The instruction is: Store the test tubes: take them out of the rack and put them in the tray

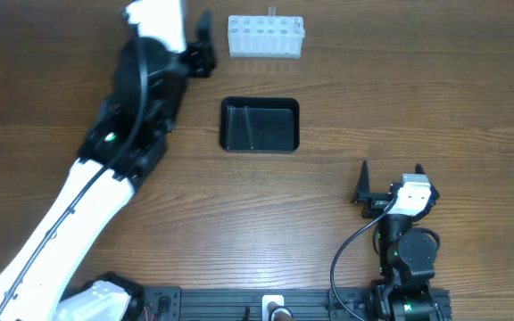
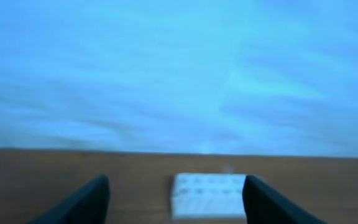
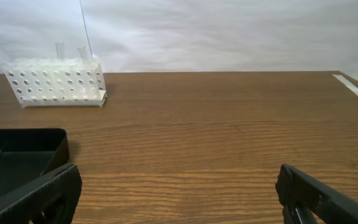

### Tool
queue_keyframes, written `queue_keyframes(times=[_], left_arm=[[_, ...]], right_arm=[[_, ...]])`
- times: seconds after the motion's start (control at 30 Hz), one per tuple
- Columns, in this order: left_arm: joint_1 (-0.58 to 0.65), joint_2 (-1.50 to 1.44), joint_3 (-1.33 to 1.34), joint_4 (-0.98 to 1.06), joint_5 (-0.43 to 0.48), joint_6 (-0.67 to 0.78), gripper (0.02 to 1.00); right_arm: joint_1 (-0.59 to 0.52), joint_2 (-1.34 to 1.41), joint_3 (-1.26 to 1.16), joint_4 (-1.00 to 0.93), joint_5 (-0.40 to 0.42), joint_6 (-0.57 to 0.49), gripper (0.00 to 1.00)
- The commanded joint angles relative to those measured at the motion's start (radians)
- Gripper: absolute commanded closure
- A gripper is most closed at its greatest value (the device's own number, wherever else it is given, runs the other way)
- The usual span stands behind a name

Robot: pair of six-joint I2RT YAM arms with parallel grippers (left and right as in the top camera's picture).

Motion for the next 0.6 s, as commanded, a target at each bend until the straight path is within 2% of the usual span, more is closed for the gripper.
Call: queue_keyframes(times=[0.03,0.2,0.3,0.33,0.5,0.6], left_arm=[[0.078,-0.166,-0.203,0.075,0.125,0.108,0.316],[0.135,-0.386,-0.396,0.089,0.14,0.11,0.308],[0.172,-0.522,-0.509,0.111,0.182,0.11,0.297],[0.186,-0.57,-0.55,0.125,0.2,0.11,0.251],[0.24,-0.782,-0.744,0.204,0.286,0.11,0.242],[0.256,-0.896,-0.845,0.229,0.308,0.11,0.231]], right_arm=[[0.006,-0.005,-0.008,-0.002,-0.004,0.003,0.007],[0.006,-0.005,-0.008,-0.002,-0.004,0.003,0.009],[0.006,-0.005,-0.008,-0.002,-0.004,0.003,0.007],[0.006,-0.005,-0.008,-0.002,-0.004,0.003,0.009],[0.005,-0.005,-0.008,-0.002,-0.004,0.003,0.009],[0.006,-0.005,-0.008,-0.002,-0.004,0.003,0.009]])
